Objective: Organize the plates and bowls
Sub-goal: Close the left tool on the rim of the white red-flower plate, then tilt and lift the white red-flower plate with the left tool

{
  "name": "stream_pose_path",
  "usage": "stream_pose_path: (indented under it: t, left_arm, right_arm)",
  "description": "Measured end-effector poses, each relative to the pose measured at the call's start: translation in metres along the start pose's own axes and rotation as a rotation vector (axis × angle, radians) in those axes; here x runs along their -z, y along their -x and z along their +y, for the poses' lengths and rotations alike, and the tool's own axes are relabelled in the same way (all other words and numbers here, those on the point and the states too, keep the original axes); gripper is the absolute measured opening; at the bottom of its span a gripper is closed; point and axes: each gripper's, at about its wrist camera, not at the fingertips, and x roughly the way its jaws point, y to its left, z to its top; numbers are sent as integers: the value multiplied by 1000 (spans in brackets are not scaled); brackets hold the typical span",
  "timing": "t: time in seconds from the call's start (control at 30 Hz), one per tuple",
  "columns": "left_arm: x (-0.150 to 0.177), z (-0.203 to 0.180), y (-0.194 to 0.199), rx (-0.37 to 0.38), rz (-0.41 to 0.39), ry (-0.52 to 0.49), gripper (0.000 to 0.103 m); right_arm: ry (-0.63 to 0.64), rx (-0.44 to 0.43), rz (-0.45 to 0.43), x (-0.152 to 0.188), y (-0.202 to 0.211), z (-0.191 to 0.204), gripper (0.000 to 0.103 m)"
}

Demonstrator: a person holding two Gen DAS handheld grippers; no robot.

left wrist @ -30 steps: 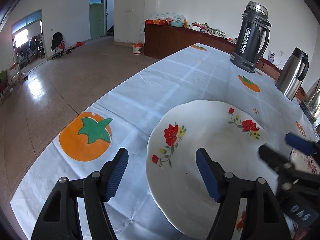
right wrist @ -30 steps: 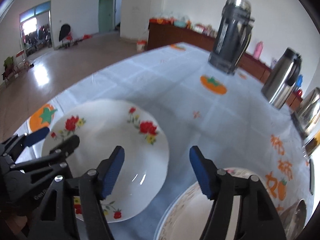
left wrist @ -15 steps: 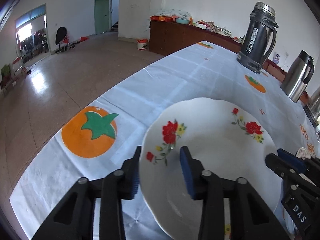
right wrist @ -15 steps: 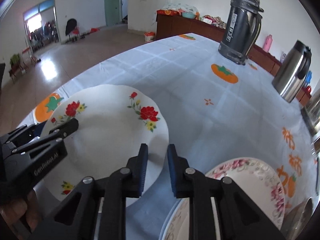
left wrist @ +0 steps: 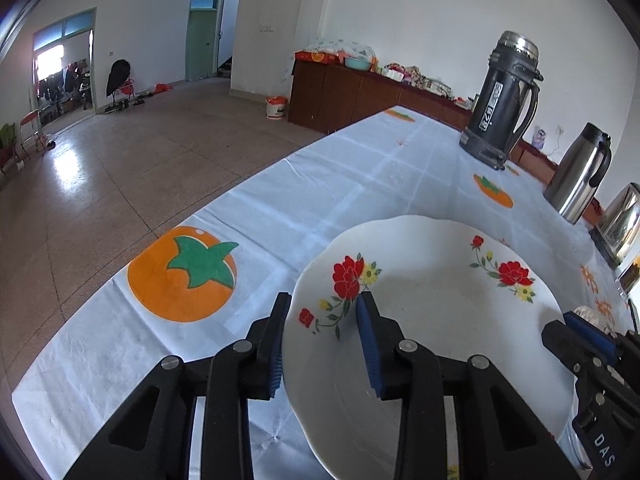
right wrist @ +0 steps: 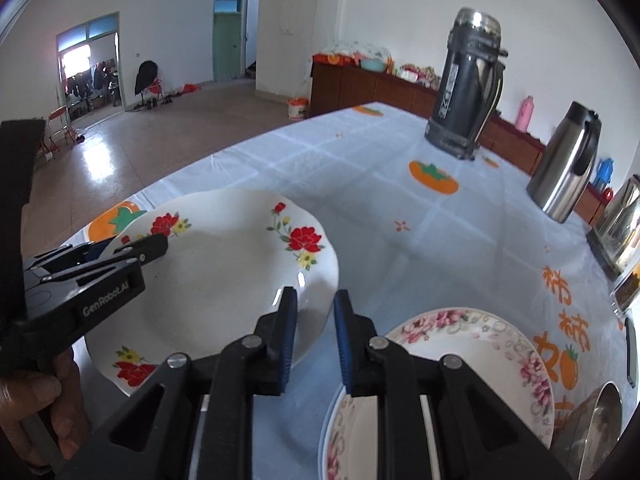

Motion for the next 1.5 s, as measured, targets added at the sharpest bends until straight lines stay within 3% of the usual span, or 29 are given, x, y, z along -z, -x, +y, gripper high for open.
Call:
stream_pose_path:
  t: [0.5,0.73,0.77,0.8,0.83,0.9,0.97,1.1,1.2,1.33,1.5]
  left_arm:
    - [2,3,16,78,-71,-11,35]
    - [5,1,26,52,-125,-31,34]
    - [6,-1,28,55,-137,-40,23]
    - [8,-6,31,106,-143,-62,15]
    - [10,-14,31,99,-140,-85,15]
    - [13,-28,32,-4,-151,-131,19]
    - [11,-24,27,-8,-128,-103,21]
    - [6,-10,12,23,-51,-34,22]
    - [4,-7,6,26,-16,-19,24]
    - [6,-9,-1,-3,31,-42,28]
    - [8,-12,2,-12,28,-97,25]
  right_arm:
    - [6,56,-94,20,22,5,19]
    - [36,86,-116,27,26,11,16]
    - [48,78,-124,27,27,13,0]
    - [54,-18,-143,27,32,19,0]
    - [51,-51,-147,28,35,25,0]
    - [128,-10,-150,34,38,52,0]
    - [181,11,-154,41,37,64,0]
    - [50,17,-128,34,34,20,0]
    - [-99,-46,-97,25,34,-26,6]
    - [-202,-94,17,11,21,-71,51]
    - [-155,-163,73,-6,12,-63,50]
